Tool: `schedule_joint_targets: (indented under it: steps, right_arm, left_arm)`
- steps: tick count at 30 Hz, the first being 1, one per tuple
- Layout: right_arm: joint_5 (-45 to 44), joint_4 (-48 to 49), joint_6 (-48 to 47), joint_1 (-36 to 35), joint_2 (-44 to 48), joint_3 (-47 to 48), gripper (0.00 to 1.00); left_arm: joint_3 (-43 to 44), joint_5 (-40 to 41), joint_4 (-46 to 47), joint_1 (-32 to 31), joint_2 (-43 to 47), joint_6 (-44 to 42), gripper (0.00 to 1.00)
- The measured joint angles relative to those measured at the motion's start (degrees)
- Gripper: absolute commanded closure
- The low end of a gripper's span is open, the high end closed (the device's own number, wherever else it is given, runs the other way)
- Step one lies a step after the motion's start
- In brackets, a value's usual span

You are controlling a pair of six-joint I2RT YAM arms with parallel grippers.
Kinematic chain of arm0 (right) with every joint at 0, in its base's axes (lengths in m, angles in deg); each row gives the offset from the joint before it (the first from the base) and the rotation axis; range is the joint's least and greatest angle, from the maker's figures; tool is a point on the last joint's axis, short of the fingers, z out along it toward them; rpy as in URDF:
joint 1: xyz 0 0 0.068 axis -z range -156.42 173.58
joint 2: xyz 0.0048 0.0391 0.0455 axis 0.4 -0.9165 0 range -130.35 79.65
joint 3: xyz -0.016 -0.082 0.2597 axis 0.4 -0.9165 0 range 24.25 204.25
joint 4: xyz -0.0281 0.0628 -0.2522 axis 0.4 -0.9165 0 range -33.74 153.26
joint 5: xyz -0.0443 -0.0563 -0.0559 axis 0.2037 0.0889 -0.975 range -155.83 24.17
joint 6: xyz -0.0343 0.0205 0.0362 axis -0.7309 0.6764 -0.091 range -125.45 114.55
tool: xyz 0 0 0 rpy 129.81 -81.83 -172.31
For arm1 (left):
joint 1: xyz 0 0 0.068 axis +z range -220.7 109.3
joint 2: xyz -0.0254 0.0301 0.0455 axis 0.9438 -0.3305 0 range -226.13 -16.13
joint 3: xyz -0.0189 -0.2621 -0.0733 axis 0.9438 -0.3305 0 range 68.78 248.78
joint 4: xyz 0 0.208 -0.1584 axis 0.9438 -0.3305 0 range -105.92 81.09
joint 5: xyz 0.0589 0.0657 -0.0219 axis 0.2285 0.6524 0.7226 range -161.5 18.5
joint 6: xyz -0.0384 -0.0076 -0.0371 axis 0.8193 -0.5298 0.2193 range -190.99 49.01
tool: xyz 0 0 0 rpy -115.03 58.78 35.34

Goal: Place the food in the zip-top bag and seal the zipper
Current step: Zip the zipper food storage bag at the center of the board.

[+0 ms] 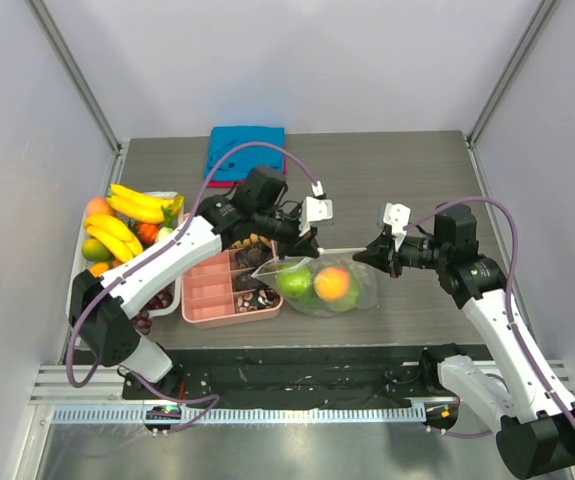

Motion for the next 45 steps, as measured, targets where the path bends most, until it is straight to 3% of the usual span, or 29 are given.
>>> schedule_joint_targets:
  steps: [11, 27, 37, 45]
  right_arm:
    - [-4.04, 2.16, 4.74, 3.52, 0.74, -0.02, 0.99]
    - [-4.76, 2.05, 7.08, 6.29, 1.97, -0.02, 0.99]
    - [-9.20, 4.09, 7.41, 7.28, -3.61, 2.47, 0.99]
    - [-10.21, 11.21, 5.95, 11.19, -12.92, 8.39, 0.99]
  left_arm:
    - [-8.70, 1.49, -10.60, 9.94, 9.46, -5.86, 1.00]
    - [-14.82, 3.32, -14.43, 13.86, 16.26, -7.91, 1.00]
    - [-5.46, 6.67, -13.88, 14.47, 7.98, -3.21, 1.00]
    - [8.24, 9.75, -9.16, 15.58, -1.64, -1.62, 1.00]
